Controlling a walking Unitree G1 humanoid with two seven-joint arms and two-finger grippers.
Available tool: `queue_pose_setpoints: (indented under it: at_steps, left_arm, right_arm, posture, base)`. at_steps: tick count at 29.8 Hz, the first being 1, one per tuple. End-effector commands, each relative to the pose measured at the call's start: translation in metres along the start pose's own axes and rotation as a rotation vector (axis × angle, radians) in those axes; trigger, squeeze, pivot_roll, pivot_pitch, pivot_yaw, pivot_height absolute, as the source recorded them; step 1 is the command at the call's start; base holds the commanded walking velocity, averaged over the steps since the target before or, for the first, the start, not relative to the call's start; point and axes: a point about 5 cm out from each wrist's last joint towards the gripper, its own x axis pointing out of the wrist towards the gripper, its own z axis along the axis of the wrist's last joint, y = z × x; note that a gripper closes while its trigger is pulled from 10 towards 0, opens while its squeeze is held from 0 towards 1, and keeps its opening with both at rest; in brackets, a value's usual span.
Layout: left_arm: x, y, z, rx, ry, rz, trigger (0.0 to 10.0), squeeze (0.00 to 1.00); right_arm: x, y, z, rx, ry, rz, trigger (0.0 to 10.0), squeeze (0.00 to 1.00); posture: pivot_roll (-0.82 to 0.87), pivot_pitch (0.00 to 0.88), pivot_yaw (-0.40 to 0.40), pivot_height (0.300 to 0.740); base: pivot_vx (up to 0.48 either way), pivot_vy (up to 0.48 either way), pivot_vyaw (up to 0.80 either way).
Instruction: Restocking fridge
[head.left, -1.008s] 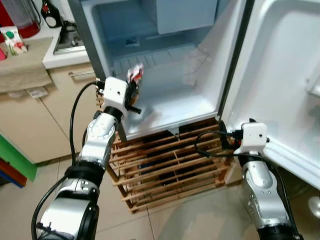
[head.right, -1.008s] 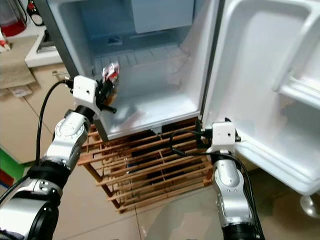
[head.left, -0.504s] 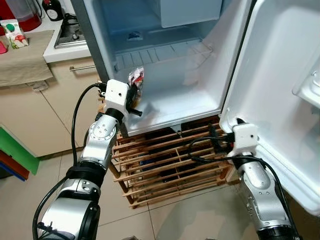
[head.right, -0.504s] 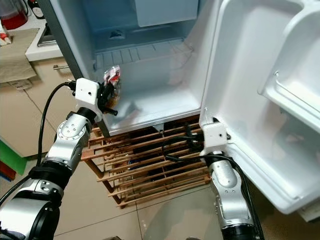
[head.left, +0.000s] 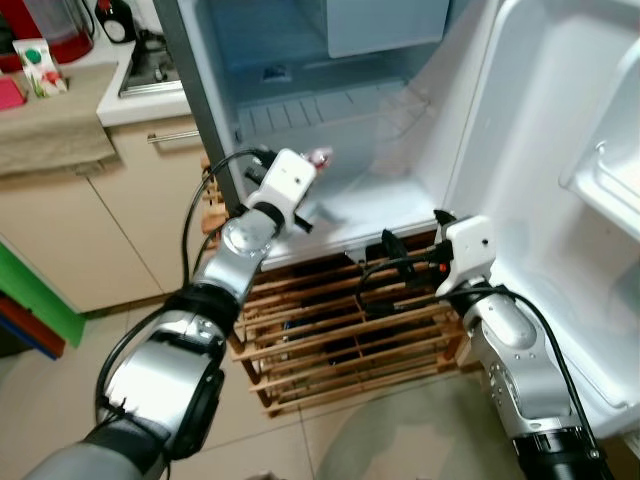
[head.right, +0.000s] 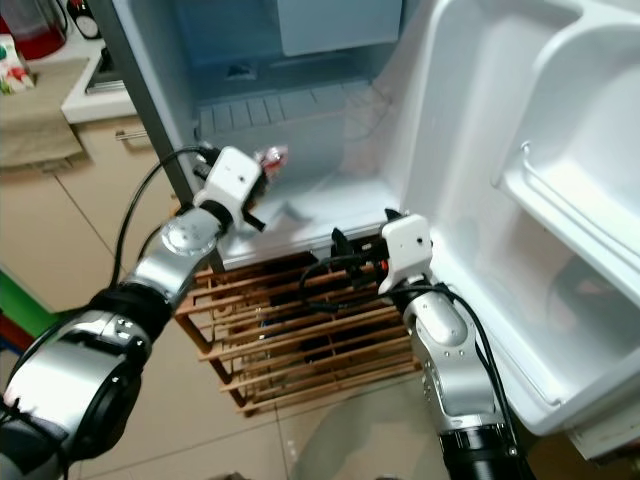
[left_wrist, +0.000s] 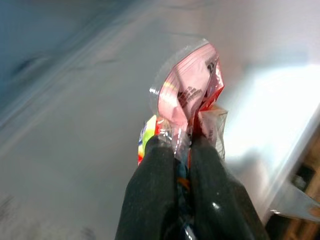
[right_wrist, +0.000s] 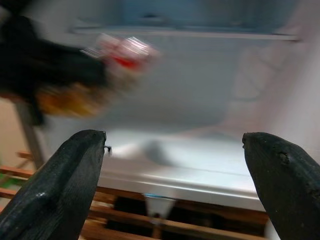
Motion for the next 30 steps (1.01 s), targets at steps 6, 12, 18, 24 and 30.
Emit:
queue_pose_setpoints:
  at_steps: [6, 12, 18, 24, 30]
  left_arm:
    - [0.010, -0.009, 0.023, 0.261, -0.023, -0.055, 10.0, 0.00]
    - [0.007, -0.012, 0.021, 0.522, -0.064, -0.105, 10.0, 0.00]
    - [0.004, -0.005, 0.013, 0.534, -0.060, -0.115, 10.0, 0.00]
    - [0.000, 0.011, 0.004, 0.427, -0.028, -0.069, 10.0, 0.00]
    - [-0.003, 0.023, 0.002, 0.348, -0.045, -0.029, 10.0, 0.00]
  right_arm:
    - [-0.014, 0.027, -0.003, 0.028, 0.033, 0.064, 10.0, 0.00]
    - [-0.045, 0.043, -0.010, 0.073, 0.082, 0.023, 10.0, 0.00]
    - [-0.070, 0.056, -0.003, 0.096, 0.105, 0.003, 10.0, 0.00]
    - [-0.085, 0.054, 0.008, 0.074, 0.132, -0.016, 10.0, 0.00]
    - [-0.085, 0.045, 0.006, 0.034, 0.161, -0.030, 10.0, 0.00]
  posture:
    - [-0.19, 0.000, 0.207, 0.740]
    - [-0.23, 0.056, 0.233, 0.740]
    - [-0.27, 0.130, 0.231, 0.740]
    - [-0.29, 0.151, 0.219, 0.740]
    - [-0.26, 0.133, 0.180, 0.740]
  base:
    - [0.000, 0.000, 0.00]
    - [0.000, 0.000, 0.00]
    - [0.000, 0.000, 0.00]
    - [0.000, 0.000, 0.00]
    - [0.000, 0.000, 0.00]
